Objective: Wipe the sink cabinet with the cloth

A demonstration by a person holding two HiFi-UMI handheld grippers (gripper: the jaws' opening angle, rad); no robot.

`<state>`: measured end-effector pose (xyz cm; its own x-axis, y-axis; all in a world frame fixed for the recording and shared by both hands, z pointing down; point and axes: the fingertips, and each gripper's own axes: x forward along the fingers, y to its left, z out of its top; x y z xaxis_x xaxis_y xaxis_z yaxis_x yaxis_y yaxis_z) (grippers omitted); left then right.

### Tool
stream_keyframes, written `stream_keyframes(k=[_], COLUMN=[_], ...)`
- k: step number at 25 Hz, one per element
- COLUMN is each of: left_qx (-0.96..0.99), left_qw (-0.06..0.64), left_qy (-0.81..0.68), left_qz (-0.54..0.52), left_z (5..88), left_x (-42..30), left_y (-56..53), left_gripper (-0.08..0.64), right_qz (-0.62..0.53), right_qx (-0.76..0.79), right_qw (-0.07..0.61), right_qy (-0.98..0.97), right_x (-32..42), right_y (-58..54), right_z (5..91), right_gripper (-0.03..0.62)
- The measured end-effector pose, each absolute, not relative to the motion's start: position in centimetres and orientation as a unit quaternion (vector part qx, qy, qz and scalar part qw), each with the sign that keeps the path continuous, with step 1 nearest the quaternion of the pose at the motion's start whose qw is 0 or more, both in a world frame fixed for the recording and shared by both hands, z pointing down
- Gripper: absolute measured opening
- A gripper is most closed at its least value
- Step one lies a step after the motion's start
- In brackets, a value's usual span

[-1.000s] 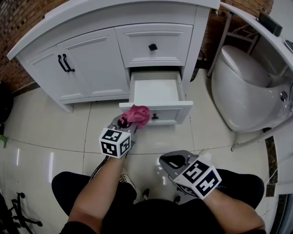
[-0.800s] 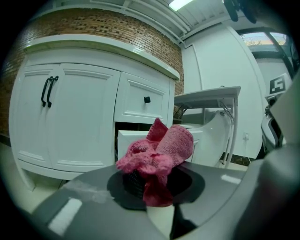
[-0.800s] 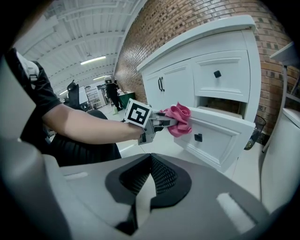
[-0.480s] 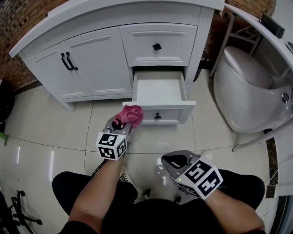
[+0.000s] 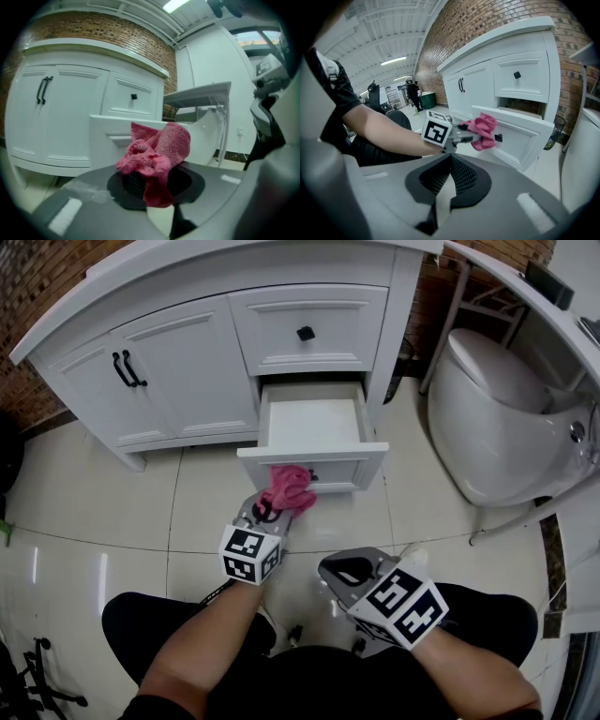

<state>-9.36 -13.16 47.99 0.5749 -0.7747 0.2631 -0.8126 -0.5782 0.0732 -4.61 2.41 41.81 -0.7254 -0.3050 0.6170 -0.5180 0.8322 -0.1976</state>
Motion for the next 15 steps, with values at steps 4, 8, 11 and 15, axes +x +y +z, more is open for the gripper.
stream_keyframes(k=[4,8,11,15], left_qx=[0.919,0.933,0.934,0.933], left_qw=[0.094,0.070,0.084,0.111], left_qy=[-0.353,-0.296,-0.286,-0.280], left_qz=[0.148,0.192,0.197,0.195], left_z=[51.0,53.1,54.1,55.5], left_x=[-1.4,4.0,6.0,7.4], left_y=[-11.7,-11.5,-12.3,-13.5], left_gripper=[0.094,0.094,0.094,0.094], right_qz=[0.183,0.189,0.197,0.206], right_qx=[0.218,0.216,0.221,0.225], right_qw=[0.289,0.284,0.278,0.280], right_qy=[-0.914,-0.915,-0.914,-0.910], right_x=[-5.0,-4.6,-3.8,-3.1], right_y=[2.8,3.0,2.8,2.6], right_z=[41.5,41.3,41.3,42.0], right_gripper=[0.006,0.006,0.006,0.006])
